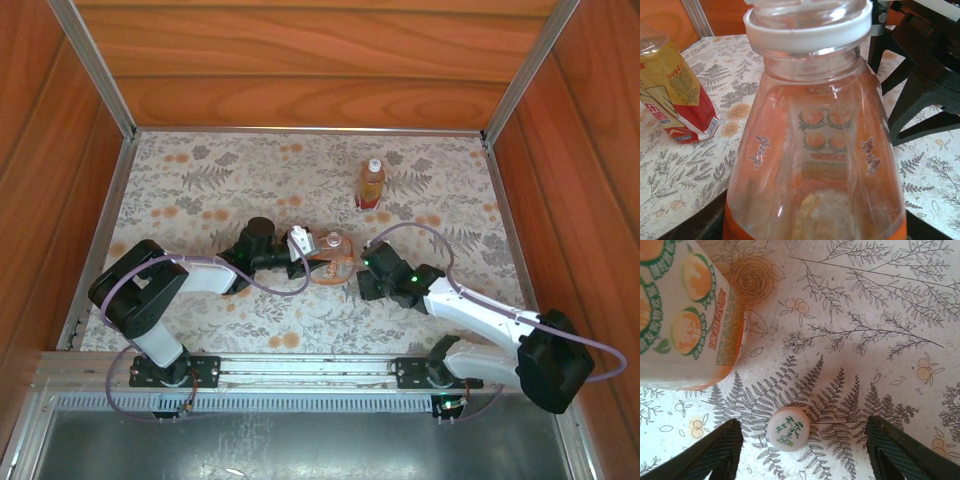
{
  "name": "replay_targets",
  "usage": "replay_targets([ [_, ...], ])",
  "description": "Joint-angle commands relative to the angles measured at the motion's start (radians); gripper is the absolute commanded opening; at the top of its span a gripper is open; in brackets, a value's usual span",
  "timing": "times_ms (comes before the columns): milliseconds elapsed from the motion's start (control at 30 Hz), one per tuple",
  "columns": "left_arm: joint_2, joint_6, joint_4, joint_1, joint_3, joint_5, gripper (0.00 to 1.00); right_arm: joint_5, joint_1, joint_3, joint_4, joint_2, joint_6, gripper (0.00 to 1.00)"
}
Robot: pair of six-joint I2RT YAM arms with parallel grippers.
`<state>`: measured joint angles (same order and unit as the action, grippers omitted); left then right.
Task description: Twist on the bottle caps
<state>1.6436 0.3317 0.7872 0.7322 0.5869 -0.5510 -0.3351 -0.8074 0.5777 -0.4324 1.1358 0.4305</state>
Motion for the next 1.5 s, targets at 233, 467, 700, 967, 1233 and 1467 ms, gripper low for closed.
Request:
replay_targets([
  [233, 0.035, -0.008, -0.108, -0.014, -0.046, 0.042, 0.54, 0.001, -0.022, -0.007, -0.002, 0.048, 0.04, 0.59],
  [467, 0.045, -0.016, -0.108, -0.017, -0.04, 0.031, 0.54, 0.031, -0.029, -0.048, 0.061, 0.074, 0.062, 0.54],
  [700, 0.057, -0.011, -0.108, -0.017, -0.038, 0.031, 0.54, 0.031, -0.031, -0.038, 0.076, 0.122, 0.051, 0.48],
  [967, 0.061, -0.011, -0.108, -0.018, -0.037, 0.035, 0.54, 0.042, -0.036, -0.021, 0.096, 0.182, 0.048, 0.42],
  [1233, 0.067, -0.011, -0.109, -0.019, -0.035, 0.033, 0.54, 0.041, -0.041, -0.016, 0.083, 0.171, 0.05, 0.37],
  [1467, 0.077, -0.017, -0.109, -0.019, -0.03, 0.025, 0.54, 0.047, -0.045, -0.023, 0.094, 0.152, 0.057, 0.39],
])
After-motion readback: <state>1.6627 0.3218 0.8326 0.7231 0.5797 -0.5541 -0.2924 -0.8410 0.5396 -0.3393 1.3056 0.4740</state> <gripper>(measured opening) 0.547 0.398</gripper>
